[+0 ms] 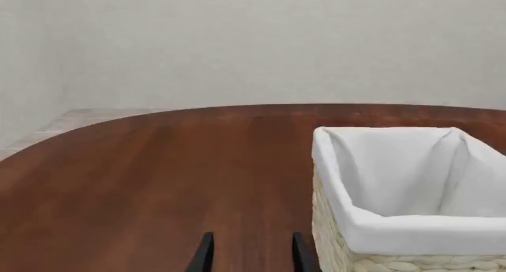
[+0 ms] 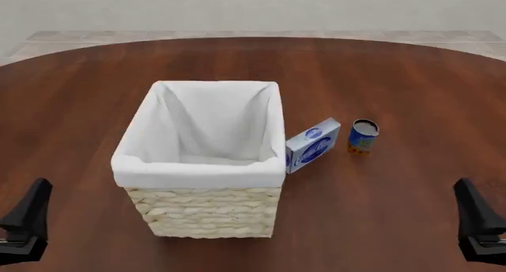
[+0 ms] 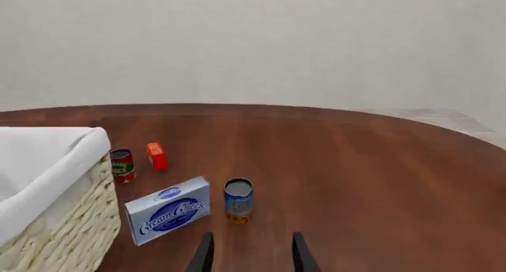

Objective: Pick up the alphabet soup and put it in the basket.

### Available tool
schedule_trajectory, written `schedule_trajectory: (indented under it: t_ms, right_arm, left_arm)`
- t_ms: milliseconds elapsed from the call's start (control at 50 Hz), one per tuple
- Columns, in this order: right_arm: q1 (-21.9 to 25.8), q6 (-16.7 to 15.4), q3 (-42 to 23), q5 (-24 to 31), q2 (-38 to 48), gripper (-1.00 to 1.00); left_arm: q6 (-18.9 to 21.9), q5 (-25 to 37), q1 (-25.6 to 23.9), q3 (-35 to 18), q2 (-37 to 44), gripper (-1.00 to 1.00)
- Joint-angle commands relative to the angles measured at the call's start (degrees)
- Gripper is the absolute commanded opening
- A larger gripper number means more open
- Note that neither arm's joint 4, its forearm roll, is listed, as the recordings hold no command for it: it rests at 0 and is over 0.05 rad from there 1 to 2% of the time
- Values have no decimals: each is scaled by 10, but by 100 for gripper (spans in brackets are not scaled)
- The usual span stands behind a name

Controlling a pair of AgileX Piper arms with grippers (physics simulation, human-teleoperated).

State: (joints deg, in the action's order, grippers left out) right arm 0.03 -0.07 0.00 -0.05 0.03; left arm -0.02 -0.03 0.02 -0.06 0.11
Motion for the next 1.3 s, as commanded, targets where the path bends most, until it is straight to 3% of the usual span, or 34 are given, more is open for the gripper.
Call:
schedule_trajectory:
  t_ms: [20,700,1120,1140,1160,1220,1300]
  right_arm:
    - [1,-2,0,0,0,100]
    - [8,-7,0,-4,0,100]
    - [33,-62,0,-34,0,100]
    - [36,-65,-5,-86,53,100]
    - [39,-70,-57,-109,126,100]
    - [46,-81,-135,-31,120,100]
    - [51,-82,-167,-13,135,100]
  left_arm:
    - [0,-1,1,-2,3,100]
    - [-5,-1,3,-2,2,100]
    - [-12,-1,6,-2,2,100]
    - [-13,-1,6,-2,2,100]
    - [-13,-1,6,-2,2,100]
    - [-14,-1,7,-2,2,100]
    - [-15,-2,7,-2,2,100]
